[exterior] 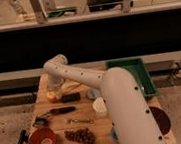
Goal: Place apple in red bowl
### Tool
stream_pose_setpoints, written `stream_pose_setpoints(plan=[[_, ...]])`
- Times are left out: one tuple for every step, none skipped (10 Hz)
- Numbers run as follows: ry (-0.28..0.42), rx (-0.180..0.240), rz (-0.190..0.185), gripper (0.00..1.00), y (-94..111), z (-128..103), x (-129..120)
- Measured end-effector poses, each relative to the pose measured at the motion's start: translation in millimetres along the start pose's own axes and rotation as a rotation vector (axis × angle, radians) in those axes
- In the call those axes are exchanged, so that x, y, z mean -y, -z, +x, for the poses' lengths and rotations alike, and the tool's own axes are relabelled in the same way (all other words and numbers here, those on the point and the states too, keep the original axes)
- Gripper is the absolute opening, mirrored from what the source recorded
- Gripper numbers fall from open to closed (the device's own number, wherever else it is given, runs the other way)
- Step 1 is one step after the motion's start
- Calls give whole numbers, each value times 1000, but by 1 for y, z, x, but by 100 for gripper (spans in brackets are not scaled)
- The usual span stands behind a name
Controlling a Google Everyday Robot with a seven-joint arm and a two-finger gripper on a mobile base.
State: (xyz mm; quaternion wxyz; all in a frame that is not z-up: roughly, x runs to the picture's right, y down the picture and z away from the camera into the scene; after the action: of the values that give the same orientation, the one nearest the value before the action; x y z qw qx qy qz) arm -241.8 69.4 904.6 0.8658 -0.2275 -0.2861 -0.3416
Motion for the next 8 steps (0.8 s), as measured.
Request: stream_pose_setpoints(plan=[[-5,-4,4,26,5,3,-4],[17,-2,-7,37,4,1,-4],[35,-1,-12,46,2,-3,-1],[64,-9,-14,53,-1,-12,6],[89,-38,7,54,-2,-24,13],[108,-59,33,48,3,-33,16],[119,-64,53,41,8,-37,20],[143,-64,80,29,15,-48,26]])
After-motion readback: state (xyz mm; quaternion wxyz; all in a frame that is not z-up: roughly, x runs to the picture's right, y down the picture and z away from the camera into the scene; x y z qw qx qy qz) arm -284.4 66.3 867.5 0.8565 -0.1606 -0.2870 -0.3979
